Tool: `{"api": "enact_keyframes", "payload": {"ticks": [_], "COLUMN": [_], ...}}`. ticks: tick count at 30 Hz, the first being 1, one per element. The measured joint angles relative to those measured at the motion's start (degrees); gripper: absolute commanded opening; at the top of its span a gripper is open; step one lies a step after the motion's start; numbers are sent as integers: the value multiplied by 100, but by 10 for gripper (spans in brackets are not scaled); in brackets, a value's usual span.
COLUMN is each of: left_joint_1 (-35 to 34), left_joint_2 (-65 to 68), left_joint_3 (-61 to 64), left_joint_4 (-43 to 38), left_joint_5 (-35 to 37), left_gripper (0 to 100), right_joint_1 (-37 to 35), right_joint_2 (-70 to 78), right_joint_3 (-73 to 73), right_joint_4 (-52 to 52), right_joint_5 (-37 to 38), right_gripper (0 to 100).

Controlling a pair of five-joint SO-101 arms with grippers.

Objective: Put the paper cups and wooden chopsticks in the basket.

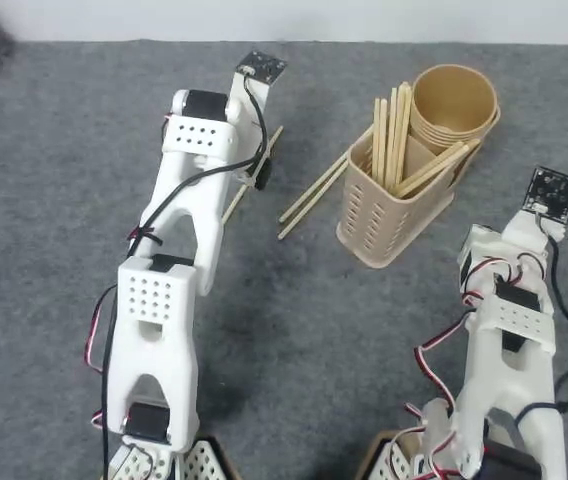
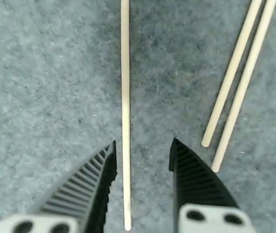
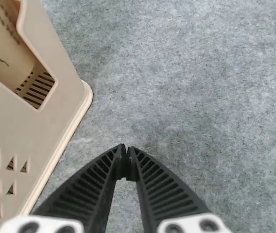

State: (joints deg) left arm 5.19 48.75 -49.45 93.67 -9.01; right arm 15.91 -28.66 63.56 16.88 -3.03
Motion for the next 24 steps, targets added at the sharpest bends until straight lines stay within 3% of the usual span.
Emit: {"api": "enact_keyframes", "payload": {"ticks": [12,24], "left_joint_1": [-18,-589], "left_joint_2": [1134,1855], "left_joint_3": [-1134,-1679], "left_joint_4": [343,527], "left_joint_5": [-44,70], "left_gripper": [171,203], "right_joint_1": [0,0], "right_joint_2": [0,0], "right_joint_3": [0,0], "right_joint_4": [0,0], "right_joint_5": [0,0], "right_gripper": [12,12]}}
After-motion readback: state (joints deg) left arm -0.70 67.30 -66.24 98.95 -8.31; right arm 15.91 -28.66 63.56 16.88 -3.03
